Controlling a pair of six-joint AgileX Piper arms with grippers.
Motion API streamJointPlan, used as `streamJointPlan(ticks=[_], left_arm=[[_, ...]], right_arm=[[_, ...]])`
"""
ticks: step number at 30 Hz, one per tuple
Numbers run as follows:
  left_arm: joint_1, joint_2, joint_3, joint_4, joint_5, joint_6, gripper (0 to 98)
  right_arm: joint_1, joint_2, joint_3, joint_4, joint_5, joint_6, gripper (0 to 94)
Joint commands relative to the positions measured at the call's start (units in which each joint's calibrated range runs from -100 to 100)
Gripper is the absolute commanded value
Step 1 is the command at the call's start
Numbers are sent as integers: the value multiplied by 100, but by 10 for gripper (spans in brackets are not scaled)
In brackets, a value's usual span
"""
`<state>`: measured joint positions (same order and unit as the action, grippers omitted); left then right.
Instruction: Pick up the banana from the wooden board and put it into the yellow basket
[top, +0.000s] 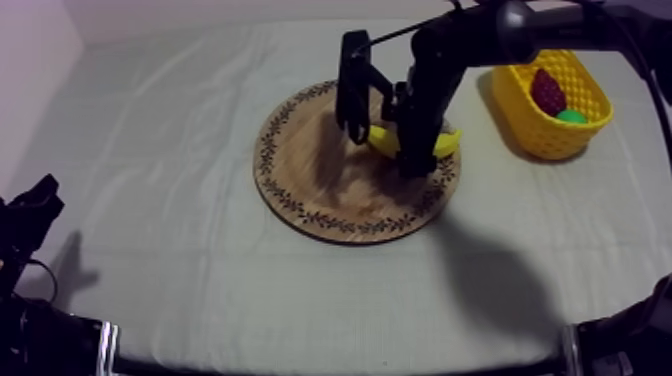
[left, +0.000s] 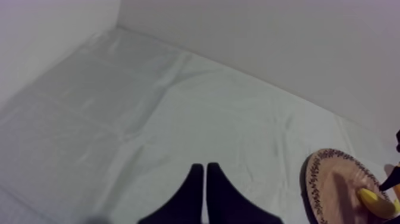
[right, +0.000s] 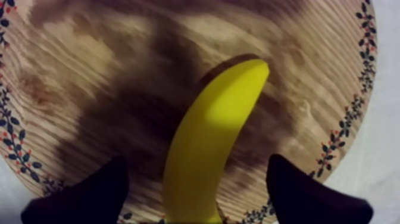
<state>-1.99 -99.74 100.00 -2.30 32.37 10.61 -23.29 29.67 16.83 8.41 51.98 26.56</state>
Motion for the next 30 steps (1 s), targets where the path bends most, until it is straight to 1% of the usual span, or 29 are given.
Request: streamJointPlan(ticks=[1, 11, 17, 25, 30], left_arm=[[0, 0, 0, -2, -4, 1, 1], [0, 0, 0, -2, -4, 1, 1], [0, 0, 0, -2, -4, 1, 1], [0, 0, 0, -2, -4, 1, 1], [0, 0, 0, -2, -4, 1, 1]], right_arm=[[14, 22, -42, -39, 77, 61, 600], [50, 287, -145, -32, 123, 45, 403], [-2, 344, -53, 28, 58, -18, 350], [-28, 349, -2, 100, 20, -138, 248], [9, 265, 17, 117, 63, -158, 210]])
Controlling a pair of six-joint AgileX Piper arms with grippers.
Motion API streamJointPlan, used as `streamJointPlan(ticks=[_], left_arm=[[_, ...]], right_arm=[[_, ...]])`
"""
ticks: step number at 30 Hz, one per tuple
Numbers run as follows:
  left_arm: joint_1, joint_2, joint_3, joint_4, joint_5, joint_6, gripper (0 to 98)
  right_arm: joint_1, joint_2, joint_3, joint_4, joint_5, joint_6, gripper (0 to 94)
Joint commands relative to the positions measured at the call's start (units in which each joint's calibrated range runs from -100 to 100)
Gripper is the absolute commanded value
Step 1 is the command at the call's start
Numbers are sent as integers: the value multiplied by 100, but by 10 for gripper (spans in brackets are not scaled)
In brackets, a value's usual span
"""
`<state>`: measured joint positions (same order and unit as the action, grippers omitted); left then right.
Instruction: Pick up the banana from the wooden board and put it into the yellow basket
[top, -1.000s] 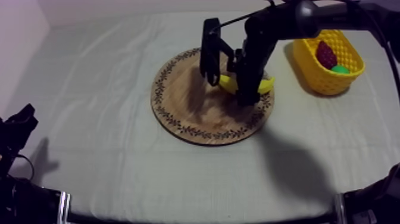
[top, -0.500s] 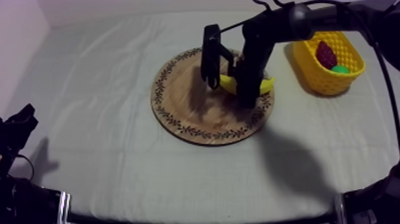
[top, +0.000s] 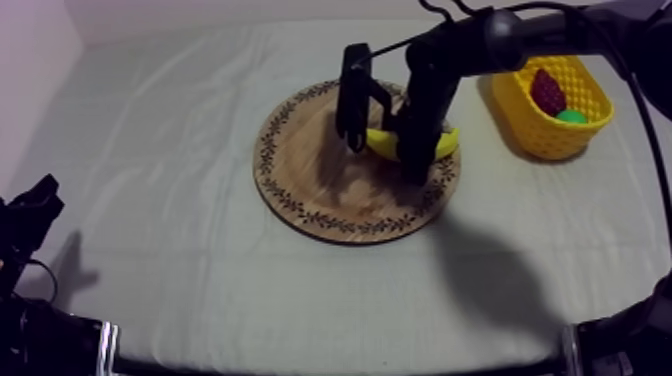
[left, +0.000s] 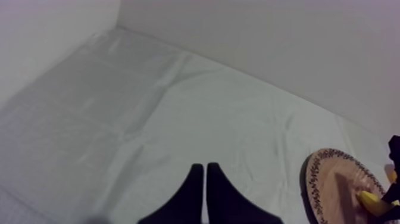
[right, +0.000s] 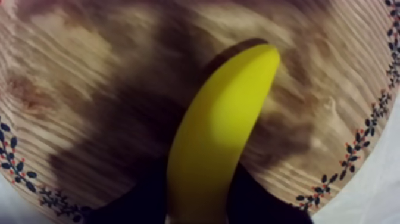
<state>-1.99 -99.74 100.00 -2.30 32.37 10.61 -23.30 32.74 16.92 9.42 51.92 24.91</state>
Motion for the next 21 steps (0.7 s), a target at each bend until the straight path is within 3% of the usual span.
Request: streamJointPlan(ticks=[1, 10, 21], left_arm=[[0, 0, 0, -2, -4, 1, 1], [0, 0, 0, -2, -4, 1, 1], [0, 0, 0, -2, -4, 1, 1]], right_arm=[[22, -87, 13, 18, 93, 8, 206], [371, -931, -3, 33, 452, 191, 205], [1306, -1744, -432, 15, 973, 635, 214]])
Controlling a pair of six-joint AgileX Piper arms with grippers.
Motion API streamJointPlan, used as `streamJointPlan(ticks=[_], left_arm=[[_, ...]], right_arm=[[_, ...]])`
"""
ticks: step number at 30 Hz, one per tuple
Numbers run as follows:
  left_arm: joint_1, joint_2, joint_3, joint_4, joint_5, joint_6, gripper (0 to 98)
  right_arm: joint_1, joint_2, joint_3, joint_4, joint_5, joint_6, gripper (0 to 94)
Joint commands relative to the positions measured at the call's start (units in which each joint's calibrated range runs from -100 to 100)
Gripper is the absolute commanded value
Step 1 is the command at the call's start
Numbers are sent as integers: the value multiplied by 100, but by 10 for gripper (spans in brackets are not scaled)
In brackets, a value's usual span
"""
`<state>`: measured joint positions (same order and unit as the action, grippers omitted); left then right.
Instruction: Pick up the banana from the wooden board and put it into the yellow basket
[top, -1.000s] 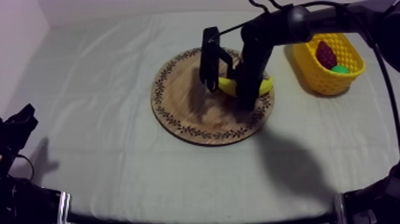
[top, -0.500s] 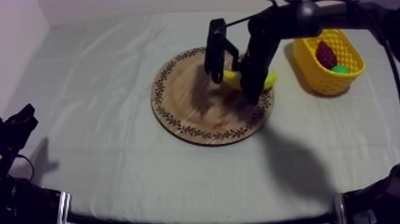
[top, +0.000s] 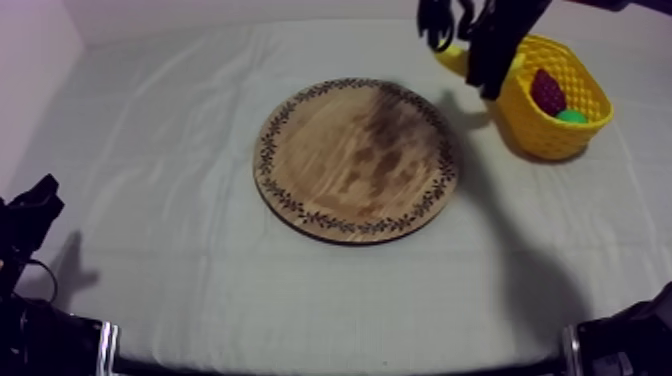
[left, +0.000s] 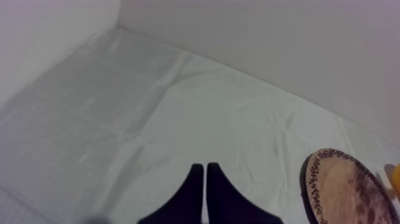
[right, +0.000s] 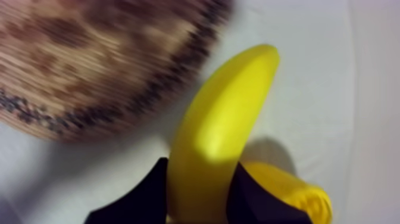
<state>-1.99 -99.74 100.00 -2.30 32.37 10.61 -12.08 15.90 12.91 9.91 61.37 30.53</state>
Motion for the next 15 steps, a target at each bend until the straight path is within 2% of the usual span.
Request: streamJointPlan(ticks=[1, 9, 15], left_arm=[[0, 0, 0, -2, -4, 1, 1], [0, 0, 0, -2, -4, 1, 1], [0, 0, 0, -2, -4, 1, 1]], right_arm=[[273, -112, -64, -48, 56, 125, 214], [901, -292, -181, -137, 65, 456, 220], [1236, -290, 38, -144, -239, 598, 227]])
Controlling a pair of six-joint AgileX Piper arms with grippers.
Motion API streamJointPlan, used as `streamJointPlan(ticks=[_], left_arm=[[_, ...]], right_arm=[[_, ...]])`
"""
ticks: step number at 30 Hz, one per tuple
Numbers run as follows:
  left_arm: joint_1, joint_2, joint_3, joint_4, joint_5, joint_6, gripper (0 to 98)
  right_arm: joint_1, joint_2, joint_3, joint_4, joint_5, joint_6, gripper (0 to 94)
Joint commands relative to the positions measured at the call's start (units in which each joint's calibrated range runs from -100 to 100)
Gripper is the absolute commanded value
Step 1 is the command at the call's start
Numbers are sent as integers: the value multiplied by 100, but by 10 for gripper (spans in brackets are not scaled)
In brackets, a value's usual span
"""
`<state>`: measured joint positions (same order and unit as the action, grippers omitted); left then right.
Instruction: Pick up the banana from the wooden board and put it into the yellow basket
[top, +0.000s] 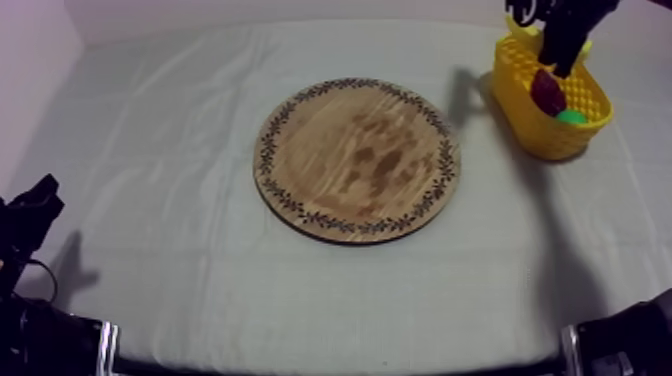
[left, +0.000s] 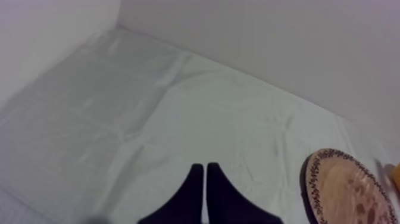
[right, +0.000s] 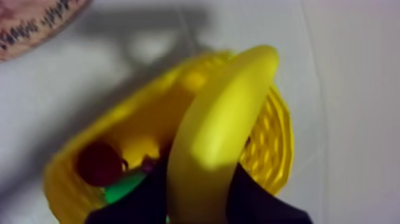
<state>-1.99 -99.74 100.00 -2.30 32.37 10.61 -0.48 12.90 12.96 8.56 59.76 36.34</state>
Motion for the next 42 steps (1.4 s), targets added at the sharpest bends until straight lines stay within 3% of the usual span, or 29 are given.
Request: streamJointPlan(ticks=[1, 13, 18, 21, 24, 28, 34, 42], left_arm=[[0, 0, 0, -2, -4, 1, 1], [0, 0, 0, -2, -4, 1, 1], [0, 0, 0, -2, -4, 1, 1], [0, 0, 0, -2, -4, 1, 1], [0, 0, 0, -2, -4, 1, 1], [0, 0, 0, -2, -4, 1, 1], [0, 0, 0, -2, -4, 1, 1], [0, 0, 0, -2, -4, 1, 1]], right_arm=[[113, 18, 73, -12, -118, 36, 228], [231, 156, 820, -87, -712, 76, 257], [273, 156, 911, -165, -853, 100, 416], [306, 131, 918, -236, -903, 133, 449], [320, 94, 941, -296, -953, 126, 380], [288, -27, 1001, -363, -1089, -105, 170], [358, -542, 1430, -767, -1479, -525, 188], [591, -1743, 2968, -1285, -2305, -957, 160]])
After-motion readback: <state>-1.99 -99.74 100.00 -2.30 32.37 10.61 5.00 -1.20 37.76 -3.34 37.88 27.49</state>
